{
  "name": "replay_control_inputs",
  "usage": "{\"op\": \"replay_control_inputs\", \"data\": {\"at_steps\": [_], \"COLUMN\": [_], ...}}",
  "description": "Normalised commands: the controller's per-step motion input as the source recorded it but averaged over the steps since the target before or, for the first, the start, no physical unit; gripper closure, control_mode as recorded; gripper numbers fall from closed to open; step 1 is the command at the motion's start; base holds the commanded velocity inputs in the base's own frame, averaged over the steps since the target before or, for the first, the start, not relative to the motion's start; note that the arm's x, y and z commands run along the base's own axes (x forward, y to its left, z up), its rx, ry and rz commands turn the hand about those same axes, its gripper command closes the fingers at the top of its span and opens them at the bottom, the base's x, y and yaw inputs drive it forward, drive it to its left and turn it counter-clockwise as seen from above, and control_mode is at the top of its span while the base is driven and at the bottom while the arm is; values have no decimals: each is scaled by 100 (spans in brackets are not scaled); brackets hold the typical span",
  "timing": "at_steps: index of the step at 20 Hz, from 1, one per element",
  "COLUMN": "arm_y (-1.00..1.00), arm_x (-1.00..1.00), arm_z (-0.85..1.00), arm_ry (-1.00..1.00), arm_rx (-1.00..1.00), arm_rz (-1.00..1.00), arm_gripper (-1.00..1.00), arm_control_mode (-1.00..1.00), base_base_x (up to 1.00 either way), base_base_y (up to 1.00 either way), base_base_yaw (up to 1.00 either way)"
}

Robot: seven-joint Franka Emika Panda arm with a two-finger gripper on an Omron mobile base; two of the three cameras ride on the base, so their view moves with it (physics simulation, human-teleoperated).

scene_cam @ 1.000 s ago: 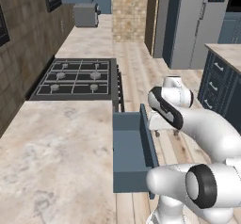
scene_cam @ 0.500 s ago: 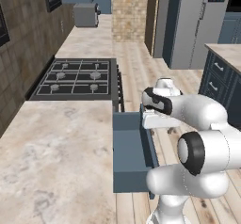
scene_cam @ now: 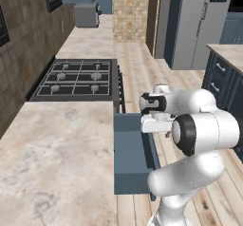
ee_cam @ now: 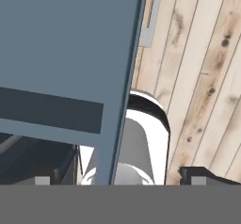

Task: Pick up the knife from the drawer and place it on the cutting board. Then place the meat from the plate to the cutting board.

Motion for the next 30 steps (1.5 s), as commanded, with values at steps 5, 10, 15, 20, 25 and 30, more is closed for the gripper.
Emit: {"op": "replay_control_inputs", "data": {"at_steps": [5,10,15,20,25,30], "arm_y": [0,0,0,0,0,-1], "arm_x": [31,36,34,33,33,30], "arm_z": [-26,-27,-39,-36,-36,-32], "arm_ry": [0,0,0,0,0,1], "arm_rx": [0,0,0,0,0,0], "arm_rz": [0,0,0,0,0,0], "arm_gripper": [-100,-100,-100,-100,-100,-100], "arm_control_mode": [-100,-100,-100,-100,-100,-100], "base_base_x": [0,0,0,0,0,0], "base_base_y": [0,0,0,0,0,0], "base_base_yaw": [0,0,0,0,0,0]}}
